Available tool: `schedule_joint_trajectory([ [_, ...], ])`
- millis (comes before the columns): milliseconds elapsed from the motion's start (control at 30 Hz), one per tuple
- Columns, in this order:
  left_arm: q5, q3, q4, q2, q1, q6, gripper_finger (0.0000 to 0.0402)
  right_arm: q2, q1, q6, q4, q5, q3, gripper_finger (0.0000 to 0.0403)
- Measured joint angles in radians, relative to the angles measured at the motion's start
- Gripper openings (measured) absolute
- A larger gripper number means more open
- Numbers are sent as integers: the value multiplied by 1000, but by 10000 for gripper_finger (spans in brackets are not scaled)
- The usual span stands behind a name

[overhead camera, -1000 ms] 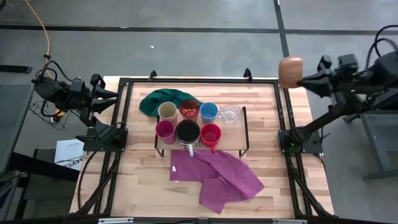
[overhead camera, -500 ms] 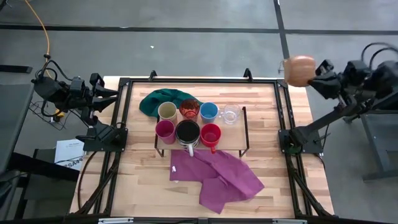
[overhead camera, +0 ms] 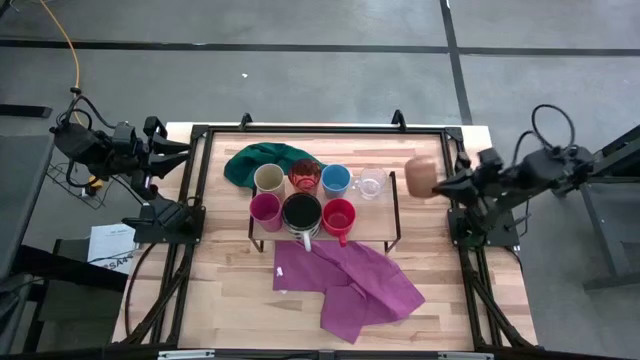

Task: Stack small to large cups/mugs on shelf
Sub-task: Put the brown mug on the shelf

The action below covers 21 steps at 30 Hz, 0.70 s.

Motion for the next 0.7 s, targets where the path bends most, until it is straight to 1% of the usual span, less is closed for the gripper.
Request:
schedule_joint_trajectory([
  [67, 0, 0, -2, 0, 0, -8, 95, 33, 0, 44, -42, -14, 0, 0],
  [267, 0, 0, -4, 0, 0, -18, 95, 147, 0, 94, -180, -38, 54, 0],
  [533, 1, 0, -4, 1, 0, -19, 95, 240, 0, 131, -177, -91, 62, 0],
  [700, 1, 0, -6, 1, 0, -19, 95, 301, 0, 131, -159, -107, 62, 0],
])
